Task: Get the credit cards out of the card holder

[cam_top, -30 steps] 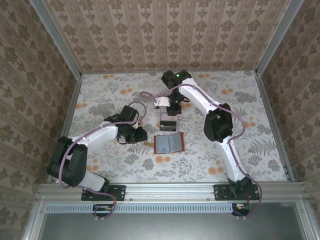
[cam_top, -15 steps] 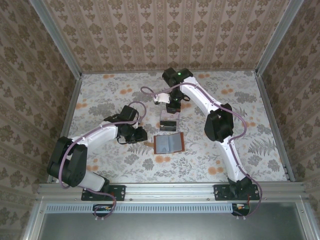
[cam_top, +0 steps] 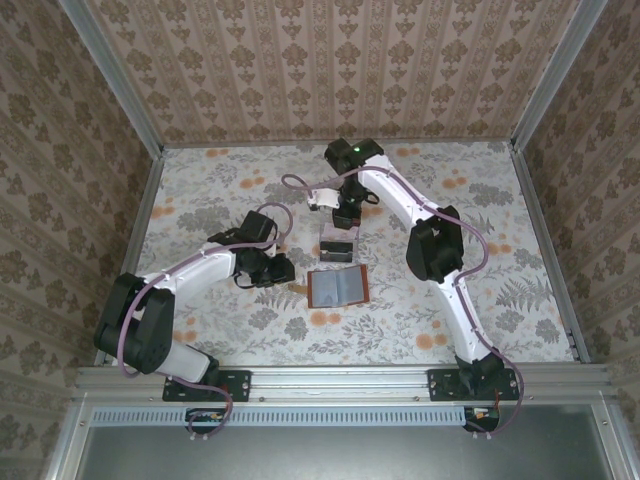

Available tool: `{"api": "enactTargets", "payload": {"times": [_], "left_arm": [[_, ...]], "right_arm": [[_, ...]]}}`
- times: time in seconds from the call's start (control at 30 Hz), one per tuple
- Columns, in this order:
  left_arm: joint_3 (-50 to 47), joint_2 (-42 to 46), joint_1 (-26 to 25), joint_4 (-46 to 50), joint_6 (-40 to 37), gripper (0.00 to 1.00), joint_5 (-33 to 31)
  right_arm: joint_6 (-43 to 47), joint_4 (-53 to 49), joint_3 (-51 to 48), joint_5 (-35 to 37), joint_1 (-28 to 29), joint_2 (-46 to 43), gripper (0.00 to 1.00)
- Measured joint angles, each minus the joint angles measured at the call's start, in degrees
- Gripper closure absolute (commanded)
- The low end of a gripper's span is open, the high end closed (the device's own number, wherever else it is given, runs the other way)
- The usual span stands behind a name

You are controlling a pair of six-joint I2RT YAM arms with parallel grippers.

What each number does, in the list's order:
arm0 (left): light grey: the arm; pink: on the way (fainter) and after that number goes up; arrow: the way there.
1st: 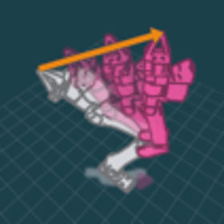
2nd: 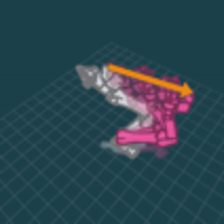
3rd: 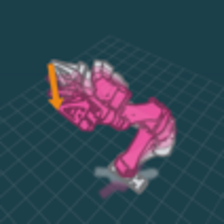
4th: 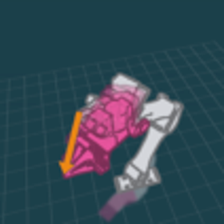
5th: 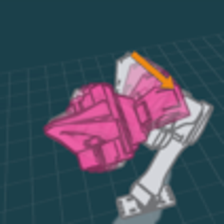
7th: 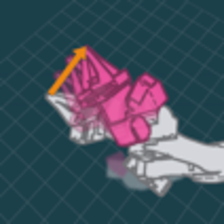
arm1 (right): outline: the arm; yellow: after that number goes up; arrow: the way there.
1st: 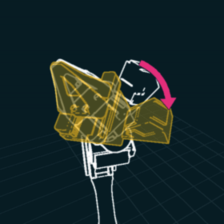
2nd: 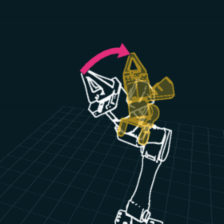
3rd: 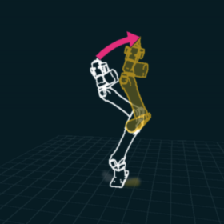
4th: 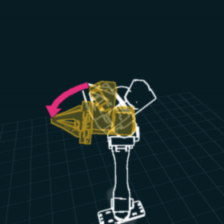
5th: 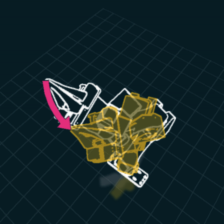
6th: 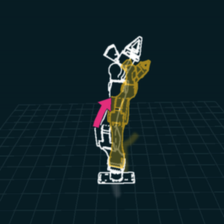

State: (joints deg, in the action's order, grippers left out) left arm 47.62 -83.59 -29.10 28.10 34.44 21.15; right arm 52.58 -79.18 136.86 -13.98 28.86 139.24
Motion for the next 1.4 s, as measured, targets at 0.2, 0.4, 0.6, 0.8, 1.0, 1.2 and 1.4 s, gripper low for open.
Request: {"api": "enactTargets", "payload": {"times": [0.2, 0.4, 0.6, 0.8, 1.0, 1.2, 1.4], "left_arm": [[0.0, 0.0, 0.0, 0.0, 0.0, 0.76, 0.0], [0.0, -0.1, 0.0, 0.0, 0.0, 0.76, 0.0], [0.0, -0.9, 0.0, 0.0, 0.0, 0.76, 0.0], [0.0, -0.9, 0.0, 0.0, 0.0, 0.76, 0.0], [0.0, -0.9, 0.0, 0.0, 0.0, 0.76, 0.0], [0.0, -0.9, 0.0, 0.0, 0.0, 0.76, 0.0], [0.0, -0.9, 0.0, 0.0, 0.0, 0.76, 0.2]], "right_arm": [[0.5, -0.5, 0.0, -0.8, 0.0, 1.6, 0.8], [-0.3, 2.3, 0.1, 0.3, -0.3, 1.7, 0.8], [-1.1, 5.2, 0.1, 2.2, -0.8, 1.7, 0.74], [-1.8, 7.1, -0.1, 3.3, -0.8, 1.6, 0.74], [-1.9, 9.4, -2.3, 3.3, -0.8, 0.6, 0.74], [-2.4, 10.6, -3.7, 3.3, -0.8, 0.0, 0.74], [-4.7, 14.6, -8.7, 4.3, -0.7, -2.9, 0.74]]}}
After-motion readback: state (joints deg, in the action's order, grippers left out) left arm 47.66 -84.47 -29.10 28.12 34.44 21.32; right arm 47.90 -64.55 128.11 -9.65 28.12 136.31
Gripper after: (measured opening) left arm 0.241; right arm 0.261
